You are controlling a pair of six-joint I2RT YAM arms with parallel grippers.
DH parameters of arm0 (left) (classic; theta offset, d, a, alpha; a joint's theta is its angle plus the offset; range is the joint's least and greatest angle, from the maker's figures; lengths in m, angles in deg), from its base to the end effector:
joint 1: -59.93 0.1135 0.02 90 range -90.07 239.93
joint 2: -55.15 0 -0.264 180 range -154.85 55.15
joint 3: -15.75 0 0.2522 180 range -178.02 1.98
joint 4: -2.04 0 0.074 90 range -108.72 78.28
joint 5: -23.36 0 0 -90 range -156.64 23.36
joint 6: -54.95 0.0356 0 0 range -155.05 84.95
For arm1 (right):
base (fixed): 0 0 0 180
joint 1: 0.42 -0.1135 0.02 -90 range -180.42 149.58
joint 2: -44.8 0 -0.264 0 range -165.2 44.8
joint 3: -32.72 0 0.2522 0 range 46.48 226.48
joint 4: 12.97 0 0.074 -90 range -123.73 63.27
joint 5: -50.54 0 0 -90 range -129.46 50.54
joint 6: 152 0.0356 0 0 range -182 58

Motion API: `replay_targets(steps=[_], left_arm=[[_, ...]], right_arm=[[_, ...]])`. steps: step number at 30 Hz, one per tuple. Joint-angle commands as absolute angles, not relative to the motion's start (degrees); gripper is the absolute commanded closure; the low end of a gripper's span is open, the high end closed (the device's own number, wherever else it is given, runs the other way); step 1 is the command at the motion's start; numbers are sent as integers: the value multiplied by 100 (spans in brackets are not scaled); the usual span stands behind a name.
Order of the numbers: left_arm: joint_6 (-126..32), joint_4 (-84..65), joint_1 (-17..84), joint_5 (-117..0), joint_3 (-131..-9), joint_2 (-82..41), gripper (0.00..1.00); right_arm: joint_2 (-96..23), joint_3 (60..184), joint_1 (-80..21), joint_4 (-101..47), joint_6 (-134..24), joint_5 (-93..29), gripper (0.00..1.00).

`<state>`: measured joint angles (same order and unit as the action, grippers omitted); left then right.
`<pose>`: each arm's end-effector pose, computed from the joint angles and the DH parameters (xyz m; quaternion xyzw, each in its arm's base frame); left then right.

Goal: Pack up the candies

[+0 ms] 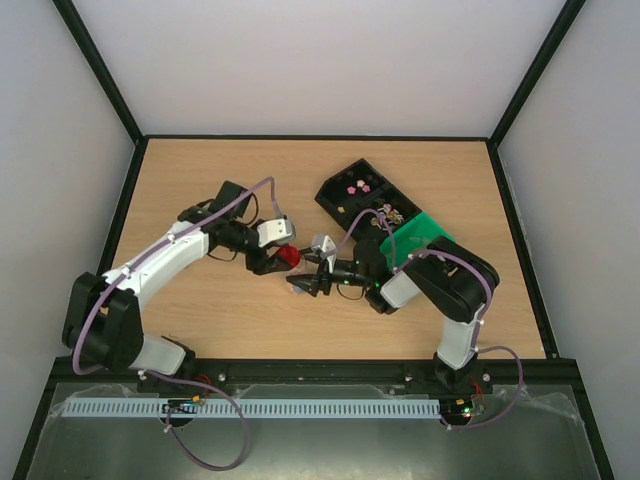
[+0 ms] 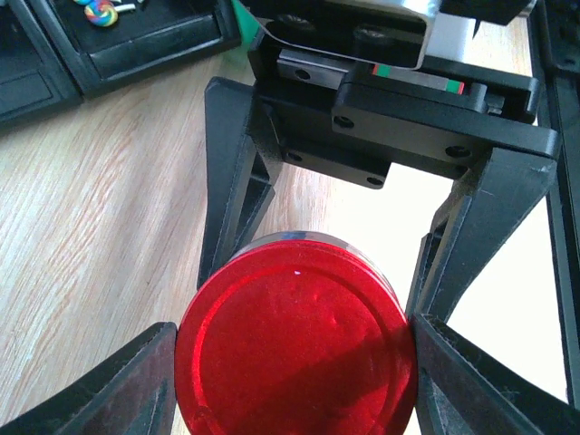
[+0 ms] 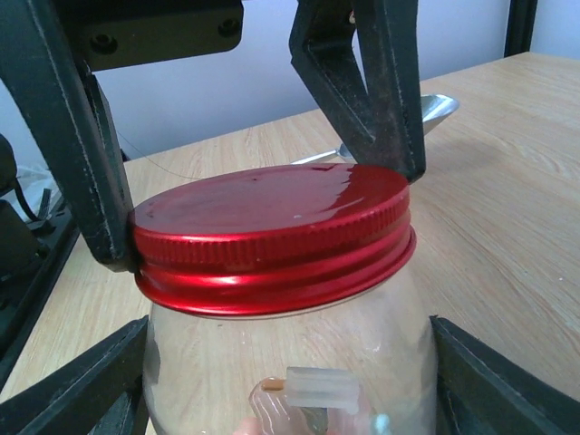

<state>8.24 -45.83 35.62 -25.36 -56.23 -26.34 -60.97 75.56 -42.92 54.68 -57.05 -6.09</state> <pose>0.2491 -0.1383 0.2481 0.5819 0.6913 -0.2903 0.3150 0.2153 0.2238 0.1515 -0.4088 0.5464 0.4616 0.5669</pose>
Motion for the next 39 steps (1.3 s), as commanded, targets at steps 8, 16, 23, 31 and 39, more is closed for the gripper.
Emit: replay_targets(steps=[8, 16, 23, 31, 39], left_arm=[[1265, -4592, 3318, -2692, -5613, -2406, 69], [962, -4455, 2897, -3302, -5728, -2507, 69], [918, -4345, 2674, -3792, -5684, -2570, 69], [773, -4192, 2639, -3544, -5516, -2629, 64], [851, -4173, 2891, -2775, -5283, -2545, 60]], right_arm=[[-6419, 7548, -4197, 5379, -5867, -384, 44], [-6365, 7732, -4296, 4803, -6222, -778, 23], [-6471, 7732, -4378, 4797, -6256, -783, 26], [-6579, 7850, -4495, 4937, -6201, -809, 28], [-6515, 7686, -4506, 5116, -6381, -720, 53]])
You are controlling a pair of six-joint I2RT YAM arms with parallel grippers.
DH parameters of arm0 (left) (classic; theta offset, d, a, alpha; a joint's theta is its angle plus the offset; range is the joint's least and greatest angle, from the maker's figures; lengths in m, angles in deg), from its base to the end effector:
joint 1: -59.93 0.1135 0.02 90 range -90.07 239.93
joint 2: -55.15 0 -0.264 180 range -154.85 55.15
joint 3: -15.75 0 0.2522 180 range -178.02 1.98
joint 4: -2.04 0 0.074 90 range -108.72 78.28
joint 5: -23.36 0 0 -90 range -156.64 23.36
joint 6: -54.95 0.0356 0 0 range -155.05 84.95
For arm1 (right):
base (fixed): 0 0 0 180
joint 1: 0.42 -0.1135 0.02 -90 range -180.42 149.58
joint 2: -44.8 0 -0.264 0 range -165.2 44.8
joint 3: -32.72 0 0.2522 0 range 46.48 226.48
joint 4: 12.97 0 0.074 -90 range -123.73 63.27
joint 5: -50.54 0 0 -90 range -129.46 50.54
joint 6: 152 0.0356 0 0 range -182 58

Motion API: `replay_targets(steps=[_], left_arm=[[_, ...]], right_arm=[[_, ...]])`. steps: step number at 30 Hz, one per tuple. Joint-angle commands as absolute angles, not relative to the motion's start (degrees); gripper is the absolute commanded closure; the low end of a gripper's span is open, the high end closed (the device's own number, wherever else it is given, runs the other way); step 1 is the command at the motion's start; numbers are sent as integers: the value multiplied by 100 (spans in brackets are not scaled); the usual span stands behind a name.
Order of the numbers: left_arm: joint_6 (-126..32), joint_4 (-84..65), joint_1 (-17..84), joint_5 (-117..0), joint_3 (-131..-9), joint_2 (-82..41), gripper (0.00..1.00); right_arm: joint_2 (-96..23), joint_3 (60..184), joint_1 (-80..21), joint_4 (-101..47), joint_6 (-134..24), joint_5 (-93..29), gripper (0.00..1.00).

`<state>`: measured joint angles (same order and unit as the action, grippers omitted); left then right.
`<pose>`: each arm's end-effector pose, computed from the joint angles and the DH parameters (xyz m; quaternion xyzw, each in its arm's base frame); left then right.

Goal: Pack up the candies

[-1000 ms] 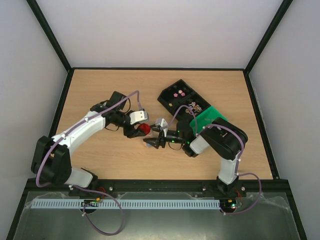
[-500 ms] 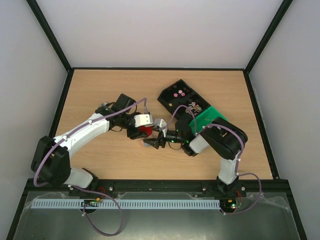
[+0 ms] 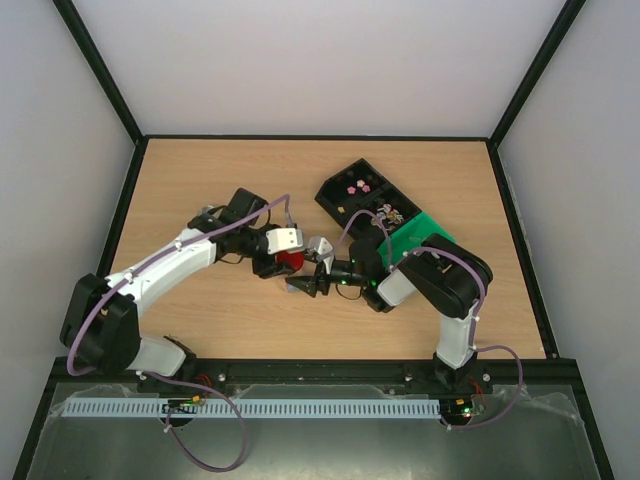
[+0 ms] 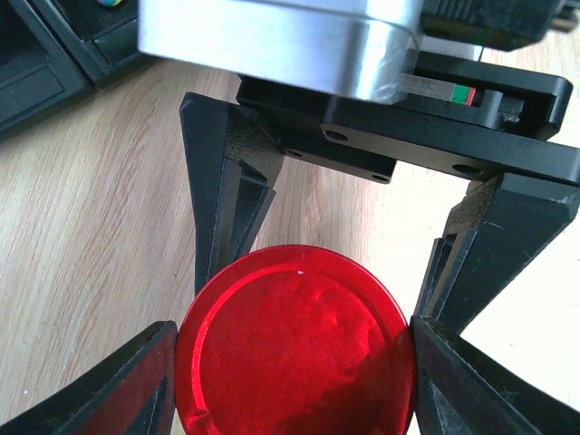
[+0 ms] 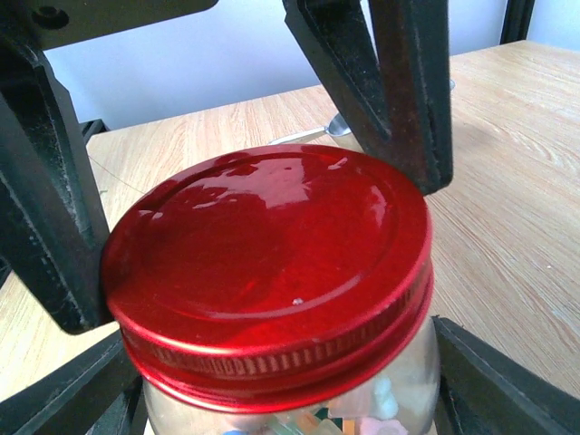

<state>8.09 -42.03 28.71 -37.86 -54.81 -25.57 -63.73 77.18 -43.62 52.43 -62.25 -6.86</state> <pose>0.2367 -0.1635 0.2442 0.6179 0.6883 -0.2043 0.3204 0.2188 0.2318 0.1394 -0.4348 0.5488 0.4339 0.5670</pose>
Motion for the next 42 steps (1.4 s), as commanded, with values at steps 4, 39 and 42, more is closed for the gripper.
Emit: replay_targets(steps=[4, 39, 42], left_arm=[[1695, -4838, 2917, -2595, -5421, -2644, 60], [4281, -6354, 2913, -3028, -6222, -3241, 58], [3836, -6001, 3156, -2946, -6215, -3143, 56]], right_arm=[[-6444, 7679, -4491, 4933, -6650, -224, 61], [-5949, 7685, -4145, 3919, -6806, 798, 23], [-5815, 7633, -3963, 3915, -6687, 716, 14]])
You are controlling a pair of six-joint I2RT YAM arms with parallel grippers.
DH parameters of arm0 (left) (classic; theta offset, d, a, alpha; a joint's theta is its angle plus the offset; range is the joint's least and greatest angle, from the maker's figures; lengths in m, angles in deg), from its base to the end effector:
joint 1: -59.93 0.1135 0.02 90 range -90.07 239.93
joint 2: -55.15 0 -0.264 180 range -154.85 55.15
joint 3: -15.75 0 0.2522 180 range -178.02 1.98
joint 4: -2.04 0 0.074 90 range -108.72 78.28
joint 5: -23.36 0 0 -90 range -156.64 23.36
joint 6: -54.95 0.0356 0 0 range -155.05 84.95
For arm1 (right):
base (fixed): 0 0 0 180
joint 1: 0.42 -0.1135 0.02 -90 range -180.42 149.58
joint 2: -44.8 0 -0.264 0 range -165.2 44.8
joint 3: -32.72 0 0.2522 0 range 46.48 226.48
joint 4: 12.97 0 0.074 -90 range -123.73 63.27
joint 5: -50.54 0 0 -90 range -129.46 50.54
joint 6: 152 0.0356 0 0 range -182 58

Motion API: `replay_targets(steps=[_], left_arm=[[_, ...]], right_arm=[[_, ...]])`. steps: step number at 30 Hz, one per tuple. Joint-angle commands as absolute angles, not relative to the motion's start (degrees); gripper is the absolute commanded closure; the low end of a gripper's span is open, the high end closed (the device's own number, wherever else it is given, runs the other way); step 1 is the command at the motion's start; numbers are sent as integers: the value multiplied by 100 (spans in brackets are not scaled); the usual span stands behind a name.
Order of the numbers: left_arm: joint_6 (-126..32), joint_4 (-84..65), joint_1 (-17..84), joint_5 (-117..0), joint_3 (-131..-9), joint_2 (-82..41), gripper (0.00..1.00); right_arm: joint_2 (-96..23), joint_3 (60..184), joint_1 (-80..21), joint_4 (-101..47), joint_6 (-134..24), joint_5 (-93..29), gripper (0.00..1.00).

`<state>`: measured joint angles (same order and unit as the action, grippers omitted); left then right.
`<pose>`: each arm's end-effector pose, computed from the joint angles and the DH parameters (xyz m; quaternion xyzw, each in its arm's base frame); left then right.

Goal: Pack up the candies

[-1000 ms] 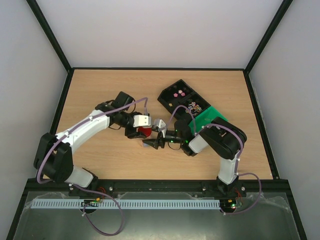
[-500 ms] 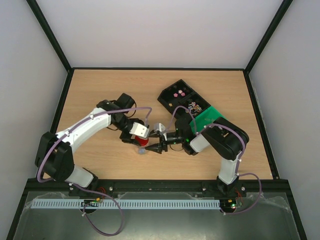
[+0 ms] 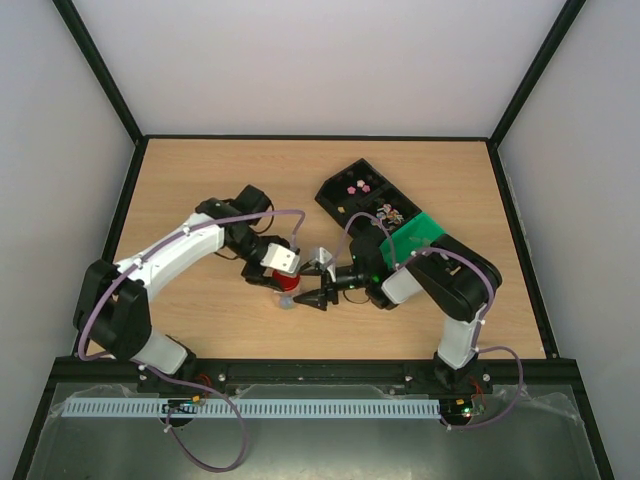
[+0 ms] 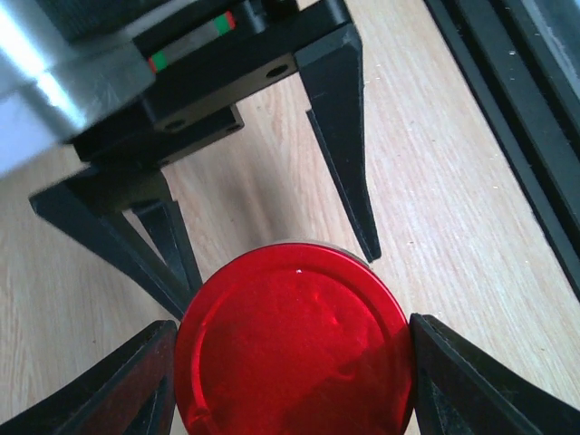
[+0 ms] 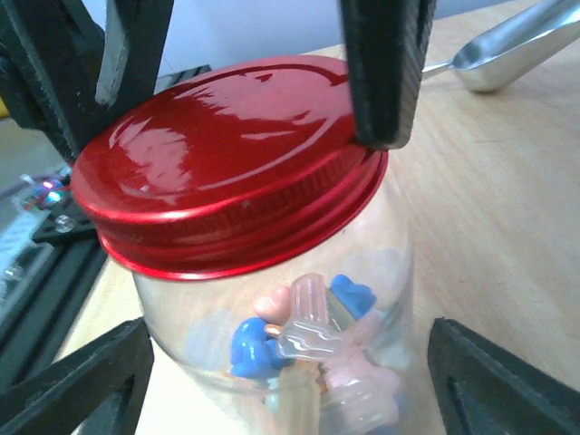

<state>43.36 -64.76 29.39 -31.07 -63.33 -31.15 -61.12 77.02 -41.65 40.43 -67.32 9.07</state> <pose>0.2319 -0.1609 0.2463 0.7921 0.5134 -0.2228 0.2437 0.2147 0.2236 0.1315 -0.5194 0.5268 0.4795 0.4719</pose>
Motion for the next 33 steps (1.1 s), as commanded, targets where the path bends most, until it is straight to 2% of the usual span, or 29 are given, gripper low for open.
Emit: replay_targets(steps=[1, 4, 10, 12, 17, 22, 27, 33], left_arm=[[3568, -5835, 3281, -2904, -6205, -3106, 56], [3138, -5439, 3468, -2942, -6167, -3083, 56], [2407, -5064, 3556, -3310, -6354, -3364, 55], [2250, -5079, 3582, -3393, -6494, -3499, 50], [2110, -4996, 3649, -3404, -6508, -3564, 31], [1772, -4982, 3711, -3337, -6657, -3553, 3], [1681, -5121, 3797, -2979, -6709, -3365, 1], [1261, -5526, 4113, -2437, -7082, -3002, 1]], right_arm=[[-5734, 7615, -3889, 3900, -6642, 652, 9], [-5522, 7615, -3660, 3732, -6546, 610, 1], [-5148, 7726, -3312, 2923, -6725, 460, 1], [-5022, 7736, -3179, 2767, -6740, 428, 1], [-4740, 7897, -2978, 2168, -6770, 286, 1], [-4573, 8385, -2870, 1183, -6953, 168, 1], [-4405, 8848, -2811, 176, -7257, 295, 1], [-4057, 9653, -2731, -1802, -7969, 485, 1]])
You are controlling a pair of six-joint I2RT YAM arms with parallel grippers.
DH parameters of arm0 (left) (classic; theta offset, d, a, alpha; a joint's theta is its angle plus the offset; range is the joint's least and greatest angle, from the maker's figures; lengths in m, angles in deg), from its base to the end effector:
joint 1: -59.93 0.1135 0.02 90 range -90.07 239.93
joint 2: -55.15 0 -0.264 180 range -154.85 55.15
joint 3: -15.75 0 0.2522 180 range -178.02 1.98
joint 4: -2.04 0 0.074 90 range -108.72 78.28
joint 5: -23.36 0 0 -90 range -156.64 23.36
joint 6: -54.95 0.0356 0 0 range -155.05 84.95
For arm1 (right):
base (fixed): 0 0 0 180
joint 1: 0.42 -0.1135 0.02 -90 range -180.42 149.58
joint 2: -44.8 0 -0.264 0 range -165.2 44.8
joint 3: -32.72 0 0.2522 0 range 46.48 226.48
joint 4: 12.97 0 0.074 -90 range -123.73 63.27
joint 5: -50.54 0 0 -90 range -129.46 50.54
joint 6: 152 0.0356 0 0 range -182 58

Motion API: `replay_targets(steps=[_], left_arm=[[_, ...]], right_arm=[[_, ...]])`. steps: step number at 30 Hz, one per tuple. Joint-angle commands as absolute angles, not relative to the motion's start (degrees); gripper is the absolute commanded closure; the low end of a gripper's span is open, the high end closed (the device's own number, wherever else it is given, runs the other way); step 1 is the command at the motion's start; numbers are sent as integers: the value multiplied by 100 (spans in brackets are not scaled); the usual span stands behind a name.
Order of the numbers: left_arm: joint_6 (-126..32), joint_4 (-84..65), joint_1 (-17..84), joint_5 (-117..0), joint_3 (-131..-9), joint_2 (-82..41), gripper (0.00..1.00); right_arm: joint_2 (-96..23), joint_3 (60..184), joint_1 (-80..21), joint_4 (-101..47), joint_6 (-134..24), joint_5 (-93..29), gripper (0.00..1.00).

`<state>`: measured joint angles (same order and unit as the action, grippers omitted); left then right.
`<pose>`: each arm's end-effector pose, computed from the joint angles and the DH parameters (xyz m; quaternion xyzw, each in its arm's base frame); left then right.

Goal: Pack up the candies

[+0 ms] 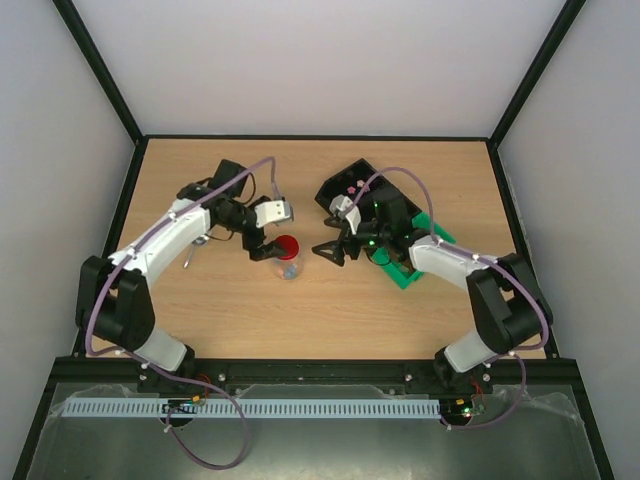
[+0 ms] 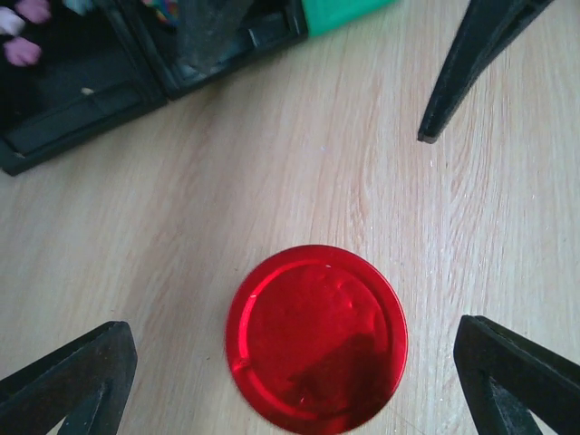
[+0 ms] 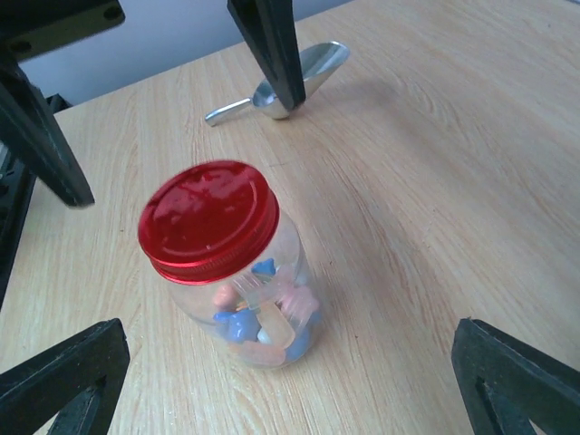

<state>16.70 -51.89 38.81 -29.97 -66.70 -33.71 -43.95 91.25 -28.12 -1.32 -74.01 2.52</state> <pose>0.2872 -0.1337 0.2602 0.6098 0.6904 -0.2291 0.3146 0.2788 0.1733 0.2185 -0.4541 0.6420 0.3625 0.5002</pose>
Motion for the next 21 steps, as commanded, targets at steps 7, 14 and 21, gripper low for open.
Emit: replay_targets(steps=[7, 14, 21], left_arm=[[-283, -5549, 5058, -1764, -7874, -2879, 1], [-1723, -4963, 5795, -2272, -8018, -2837, 1], [-3178, -3534, 7064, -2260, -7127, -2676, 1]], right_arm=[[-3547, 10196, -2292, -2549, -7405, 424, 1], [-3060, 10434, -1215, -2567, -6456, 391, 1], [-2823, 10149, 397, -2156, -5534, 806, 1]])
